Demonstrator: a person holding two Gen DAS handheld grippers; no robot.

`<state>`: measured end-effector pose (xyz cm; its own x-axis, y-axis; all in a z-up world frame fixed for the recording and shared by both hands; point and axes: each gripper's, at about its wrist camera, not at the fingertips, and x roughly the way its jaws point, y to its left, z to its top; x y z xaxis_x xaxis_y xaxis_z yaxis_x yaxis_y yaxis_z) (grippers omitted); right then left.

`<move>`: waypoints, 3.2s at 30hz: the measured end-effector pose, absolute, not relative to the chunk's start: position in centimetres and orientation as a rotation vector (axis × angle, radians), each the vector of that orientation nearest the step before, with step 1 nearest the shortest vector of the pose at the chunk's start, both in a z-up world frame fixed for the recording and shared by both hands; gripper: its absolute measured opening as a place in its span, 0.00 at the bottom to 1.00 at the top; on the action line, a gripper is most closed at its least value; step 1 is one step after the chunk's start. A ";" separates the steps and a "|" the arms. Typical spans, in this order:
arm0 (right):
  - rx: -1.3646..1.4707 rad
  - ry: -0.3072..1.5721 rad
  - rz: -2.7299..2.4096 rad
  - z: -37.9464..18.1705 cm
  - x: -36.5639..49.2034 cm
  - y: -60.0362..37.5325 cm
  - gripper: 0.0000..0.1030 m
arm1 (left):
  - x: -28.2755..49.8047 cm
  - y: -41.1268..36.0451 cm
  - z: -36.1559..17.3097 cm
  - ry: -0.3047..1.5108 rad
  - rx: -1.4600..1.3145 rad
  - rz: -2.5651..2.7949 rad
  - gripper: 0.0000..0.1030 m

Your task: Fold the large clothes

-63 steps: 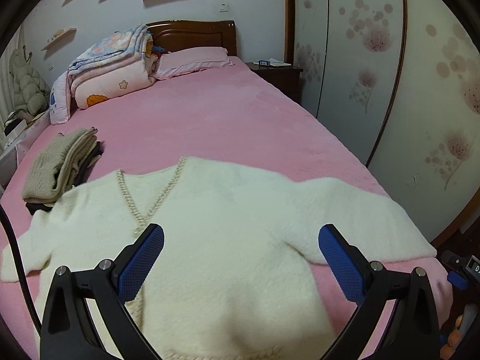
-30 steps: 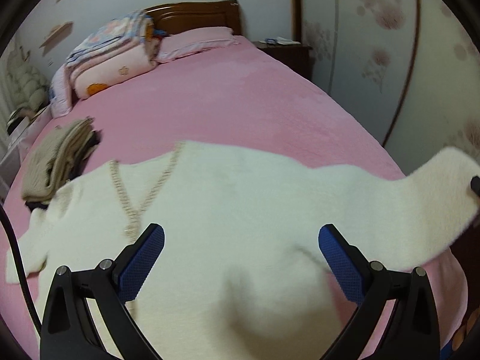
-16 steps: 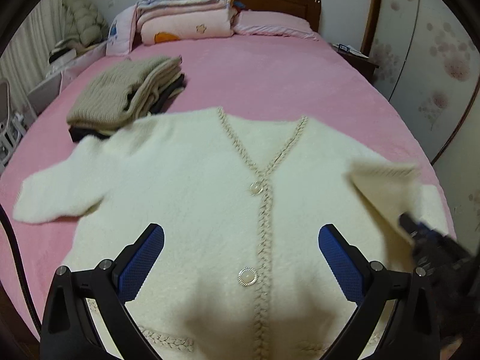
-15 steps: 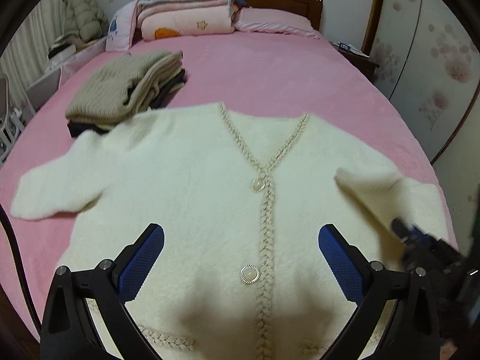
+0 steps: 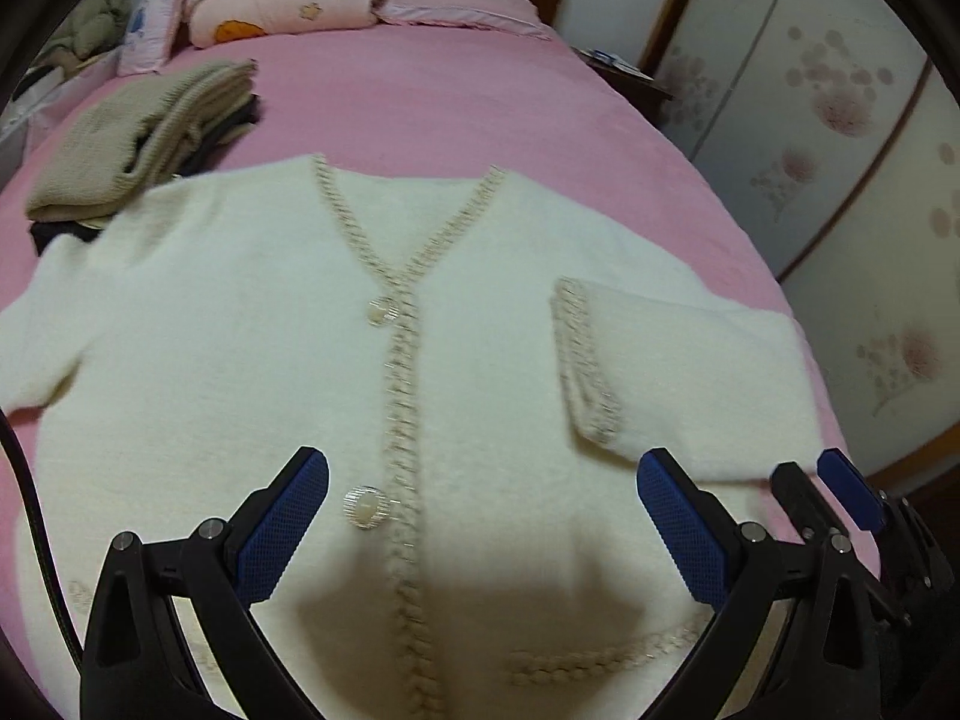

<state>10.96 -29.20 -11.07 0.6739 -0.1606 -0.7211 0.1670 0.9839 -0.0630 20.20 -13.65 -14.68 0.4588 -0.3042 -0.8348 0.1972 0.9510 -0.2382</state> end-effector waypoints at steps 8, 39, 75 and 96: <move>0.217 0.823 -0.249 -12.0 7.3 -34.3 0.44 | 22.7 -17.3 -19.5 1.225 -0.317 -0.475 0.78; 0.170 0.921 -0.299 -15.5 9.2 -38.4 0.43 | 24.4 -7.7 -9.8 0.815 -0.246 -0.107 0.08; 0.270 0.999 -0.335 -15.2 17.9 -40.2 0.50 | 27.2 -2.0 -18.9 1.024 -0.281 -0.267 0.15; 0.183 0.949 -0.327 -12.2 18.3 -39.2 0.51 | 24.2 1.5 -14.6 0.973 -0.132 -0.208 0.68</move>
<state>18.27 -39.17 -12.21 0.5382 -0.1935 -0.8203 0.3524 0.9358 0.0104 24.23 1.49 -14.59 0.5453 -0.2335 -0.8050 0.1153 0.9722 -0.2040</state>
